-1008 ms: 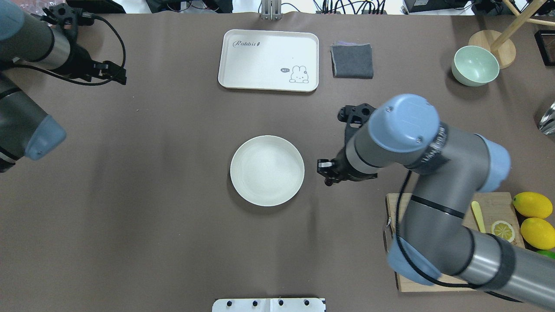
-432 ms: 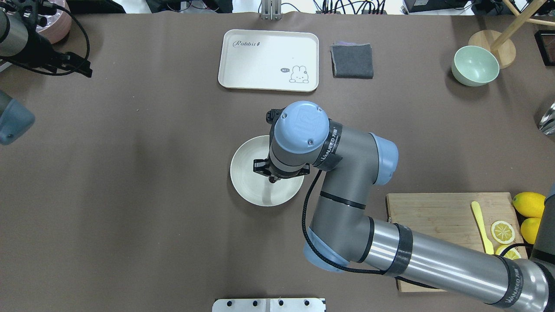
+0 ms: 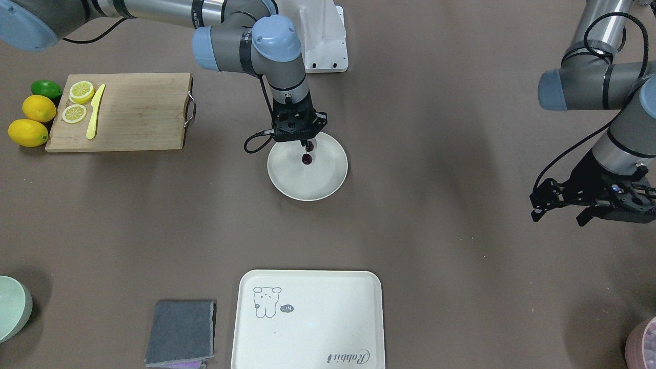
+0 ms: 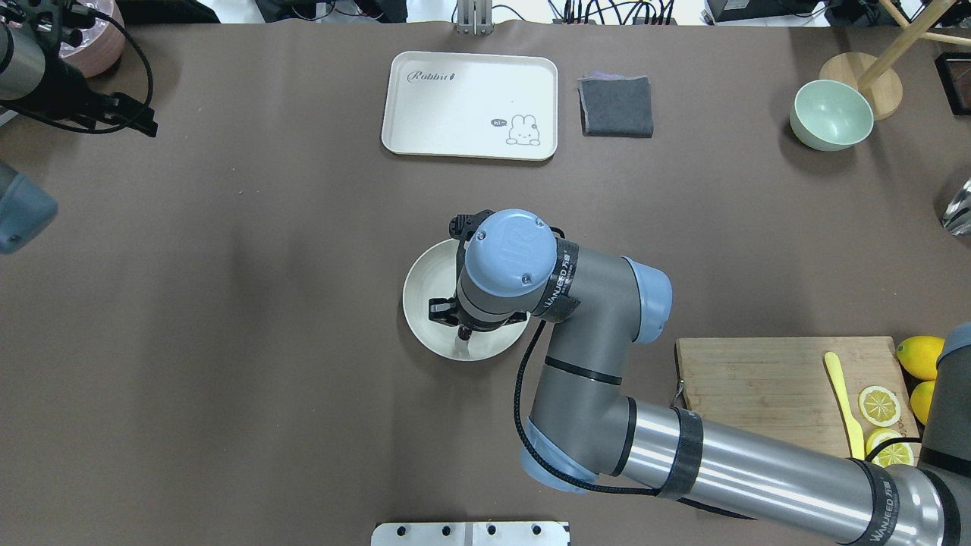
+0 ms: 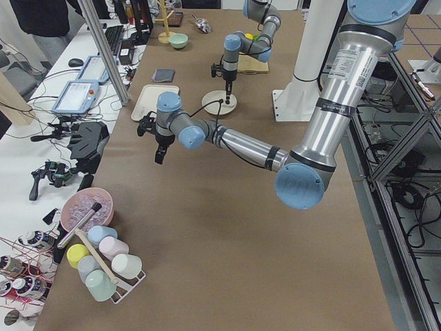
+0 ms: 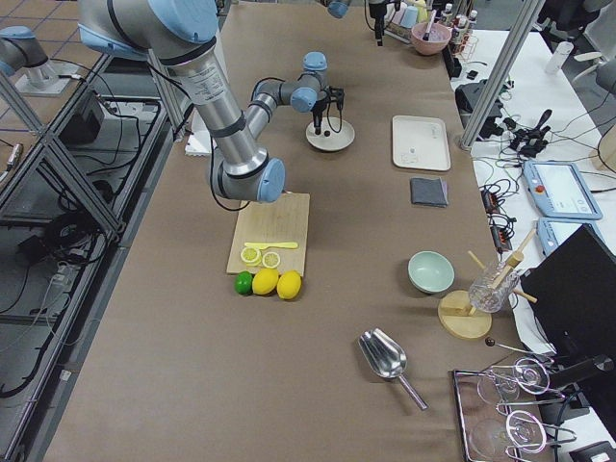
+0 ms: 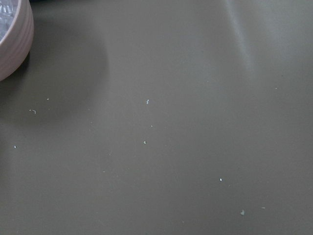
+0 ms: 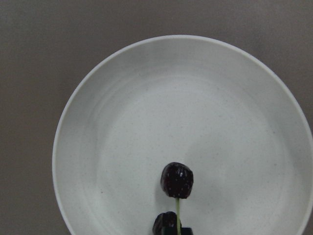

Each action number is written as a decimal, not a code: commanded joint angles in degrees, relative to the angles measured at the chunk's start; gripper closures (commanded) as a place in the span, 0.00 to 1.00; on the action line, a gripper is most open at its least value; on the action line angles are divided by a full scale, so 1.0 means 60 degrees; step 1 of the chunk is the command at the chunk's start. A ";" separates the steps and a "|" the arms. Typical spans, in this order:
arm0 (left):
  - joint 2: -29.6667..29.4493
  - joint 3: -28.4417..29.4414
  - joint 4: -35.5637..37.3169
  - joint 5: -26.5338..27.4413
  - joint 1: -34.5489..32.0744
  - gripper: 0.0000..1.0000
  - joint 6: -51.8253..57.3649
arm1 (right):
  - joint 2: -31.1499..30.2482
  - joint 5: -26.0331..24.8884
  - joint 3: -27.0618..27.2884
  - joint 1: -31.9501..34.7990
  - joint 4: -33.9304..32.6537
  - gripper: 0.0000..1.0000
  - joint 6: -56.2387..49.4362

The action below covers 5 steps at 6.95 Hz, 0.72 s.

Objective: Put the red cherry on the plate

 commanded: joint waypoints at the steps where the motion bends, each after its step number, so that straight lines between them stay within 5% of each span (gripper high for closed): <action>1: 0.0013 -0.0005 0.0014 -0.0011 -0.0001 0.02 0.0001 | 0.0074 -0.0009 0.0188 0.0070 -0.0067 0.00 0.0021; 3: 0.0376 0.0111 0.0246 -0.0606 -0.0713 0.02 0.0813 | -0.0376 0.1052 0.1441 0.1468 -0.1740 0.00 -0.0836; 5: 0.0393 0.0098 0.2086 -0.1343 -0.2074 0.02 0.3942 | -0.2099 0.2765 0.2327 0.4056 -0.2673 0.00 -0.4224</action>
